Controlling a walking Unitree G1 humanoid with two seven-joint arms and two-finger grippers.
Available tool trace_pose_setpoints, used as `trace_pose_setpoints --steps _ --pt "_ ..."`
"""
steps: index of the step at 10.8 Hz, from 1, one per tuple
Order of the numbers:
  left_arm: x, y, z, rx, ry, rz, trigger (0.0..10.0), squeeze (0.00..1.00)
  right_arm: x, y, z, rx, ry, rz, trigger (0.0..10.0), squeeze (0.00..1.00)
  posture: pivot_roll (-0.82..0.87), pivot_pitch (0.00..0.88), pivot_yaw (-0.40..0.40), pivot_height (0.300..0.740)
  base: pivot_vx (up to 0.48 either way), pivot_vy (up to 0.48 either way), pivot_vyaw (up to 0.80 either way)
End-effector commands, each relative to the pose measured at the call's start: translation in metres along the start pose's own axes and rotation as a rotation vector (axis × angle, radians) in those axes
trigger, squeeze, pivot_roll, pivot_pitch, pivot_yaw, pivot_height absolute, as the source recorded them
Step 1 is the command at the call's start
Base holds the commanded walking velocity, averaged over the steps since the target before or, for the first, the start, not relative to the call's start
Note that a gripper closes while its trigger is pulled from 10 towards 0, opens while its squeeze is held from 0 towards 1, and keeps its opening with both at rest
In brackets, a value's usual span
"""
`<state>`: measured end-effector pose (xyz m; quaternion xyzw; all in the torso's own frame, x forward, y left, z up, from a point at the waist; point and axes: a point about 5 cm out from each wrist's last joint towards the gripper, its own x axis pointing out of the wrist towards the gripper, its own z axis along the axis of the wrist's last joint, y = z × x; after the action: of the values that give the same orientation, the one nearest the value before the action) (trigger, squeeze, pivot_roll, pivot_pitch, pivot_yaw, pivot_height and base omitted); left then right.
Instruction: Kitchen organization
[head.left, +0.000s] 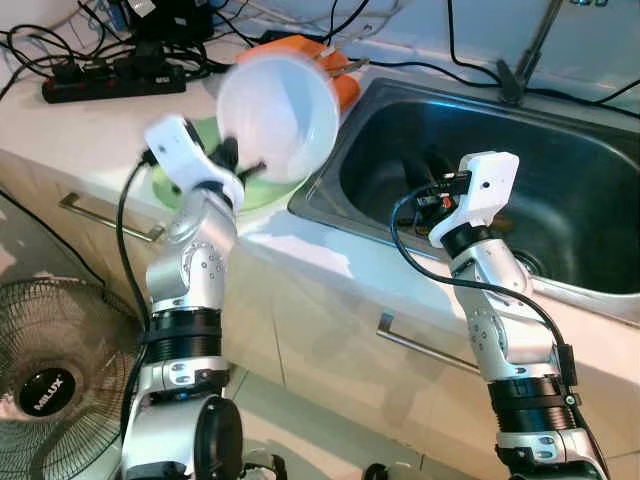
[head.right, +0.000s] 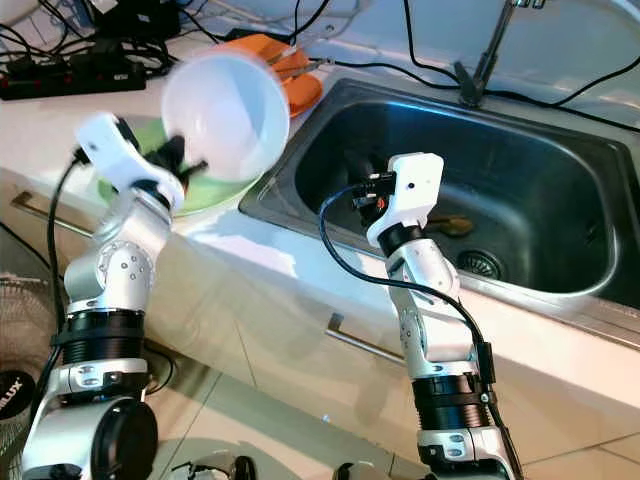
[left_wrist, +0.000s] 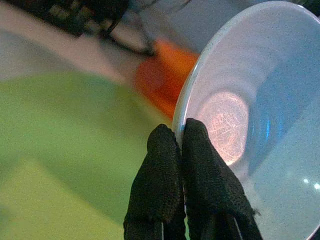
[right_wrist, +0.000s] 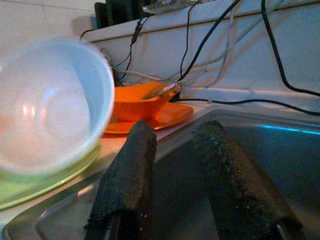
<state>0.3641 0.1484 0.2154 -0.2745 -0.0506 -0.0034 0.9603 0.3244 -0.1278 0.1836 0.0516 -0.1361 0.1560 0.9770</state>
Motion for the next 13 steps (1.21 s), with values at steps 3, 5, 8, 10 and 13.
trace_pose_setpoints --steps 3,5,8,10,13 --pt "-0.003 -0.037 0.017 -0.037 -0.106 -0.194 10.0 0.00 0.006 0.005 0.006 0.035 -0.020 0.014 10.0 0.14 0.03 0.053 0.000 0.740 0.000 0.000 0.00" --pt "-0.004 -0.043 0.009 -0.024 -0.090 -0.223 10.0 0.00 0.009 0.003 0.010 0.076 -0.037 -0.007 10.0 1.00 0.03 0.055 0.003 0.740 0.000 0.000 0.00" --pt "-0.006 -0.049 0.002 0.007 -0.063 -0.260 10.0 0.00 0.013 0.009 0.017 0.159 -0.060 0.014 10.0 1.00 0.03 0.052 0.013 0.740 0.000 0.000 0.00" --pt "-0.007 -0.054 -0.004 0.027 -0.040 -0.295 10.0 0.00 0.014 0.015 0.020 0.193 -0.069 0.048 10.0 1.00 0.02 0.050 0.016 0.740 0.000 0.000 0.00" --pt "-0.013 -0.068 -0.012 0.021 -0.015 -0.385 10.0 0.00 0.017 0.020 0.023 0.225 -0.072 0.067 10.0 0.00 0.02 0.035 0.022 0.740 0.000 0.000 0.00"
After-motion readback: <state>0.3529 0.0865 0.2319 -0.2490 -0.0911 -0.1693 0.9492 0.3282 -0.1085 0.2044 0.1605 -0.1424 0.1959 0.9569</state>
